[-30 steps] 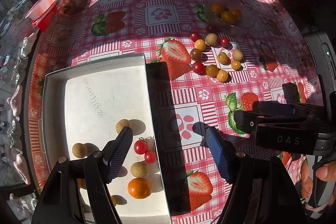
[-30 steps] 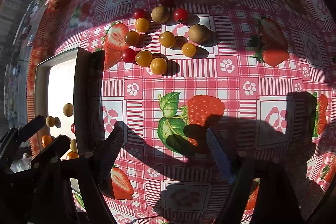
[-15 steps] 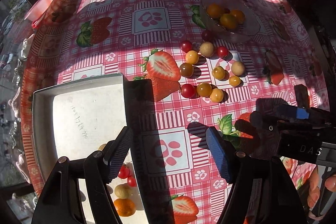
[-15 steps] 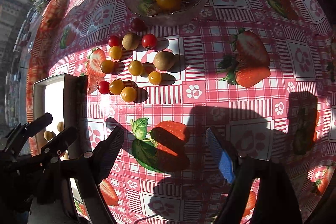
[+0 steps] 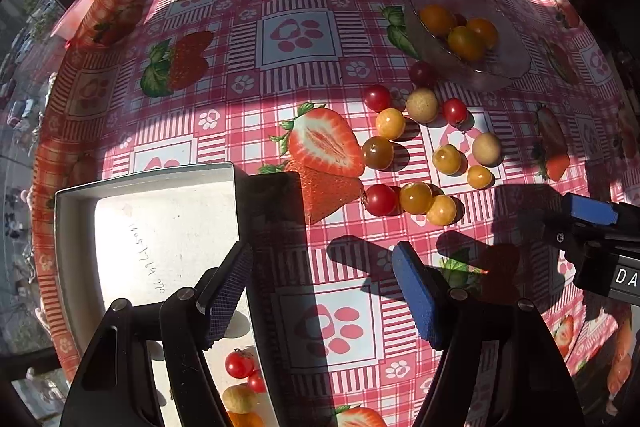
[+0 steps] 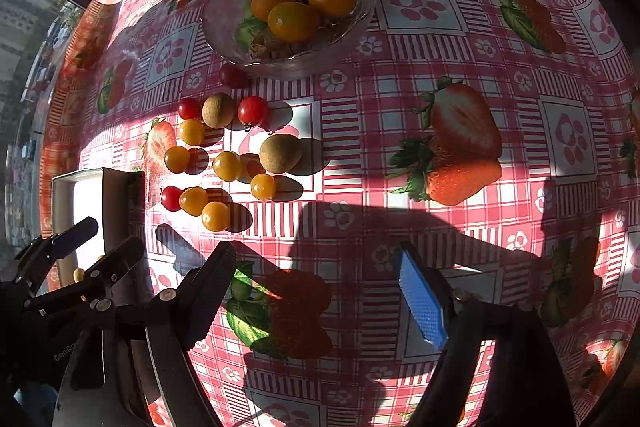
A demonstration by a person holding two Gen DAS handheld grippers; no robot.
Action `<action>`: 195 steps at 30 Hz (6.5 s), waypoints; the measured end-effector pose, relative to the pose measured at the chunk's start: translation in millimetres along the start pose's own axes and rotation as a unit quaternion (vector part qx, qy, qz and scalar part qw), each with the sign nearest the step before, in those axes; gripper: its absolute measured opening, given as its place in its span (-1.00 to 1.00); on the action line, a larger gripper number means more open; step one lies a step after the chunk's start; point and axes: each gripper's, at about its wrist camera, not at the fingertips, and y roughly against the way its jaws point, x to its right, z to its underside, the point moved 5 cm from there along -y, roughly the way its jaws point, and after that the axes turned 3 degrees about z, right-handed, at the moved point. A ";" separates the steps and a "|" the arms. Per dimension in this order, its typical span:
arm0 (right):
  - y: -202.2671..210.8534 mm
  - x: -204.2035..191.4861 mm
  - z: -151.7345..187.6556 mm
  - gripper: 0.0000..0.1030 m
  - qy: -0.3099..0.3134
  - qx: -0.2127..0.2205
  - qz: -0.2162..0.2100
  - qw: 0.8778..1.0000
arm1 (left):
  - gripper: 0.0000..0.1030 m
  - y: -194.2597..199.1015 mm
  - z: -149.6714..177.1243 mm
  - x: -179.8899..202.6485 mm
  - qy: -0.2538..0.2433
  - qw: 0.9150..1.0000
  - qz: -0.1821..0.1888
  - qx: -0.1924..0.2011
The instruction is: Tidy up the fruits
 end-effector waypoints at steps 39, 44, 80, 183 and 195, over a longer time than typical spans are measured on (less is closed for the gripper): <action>-16.5 -19.7 -28.3 -0.41 0.033 0.019 -0.013 0.999 | -0.53 -28.4 -16.5 25.8 -0.029 0.999 0.026 0.018; -5.8 -19.9 -9.7 -0.41 0.029 0.015 -0.026 0.999 | -0.53 -6.1 -4.7 18.1 -0.019 0.999 0.036 0.027; 12.5 -228.9 18.9 -0.41 0.164 0.000 -0.079 0.983 | -0.53 51.9 60.1 -170.5 0.096 0.993 -0.001 0.064; 59.4 -208.9 133.6 0.99 0.146 -0.052 0.024 0.988 | 0.98 92.8 162.8 -122.2 0.036 0.997 -0.049 -0.049; 58.6 -210.6 135.1 0.99 0.145 -0.054 0.025 0.988 | 0.98 92.3 162.1 -118.8 0.034 0.997 -0.049 -0.048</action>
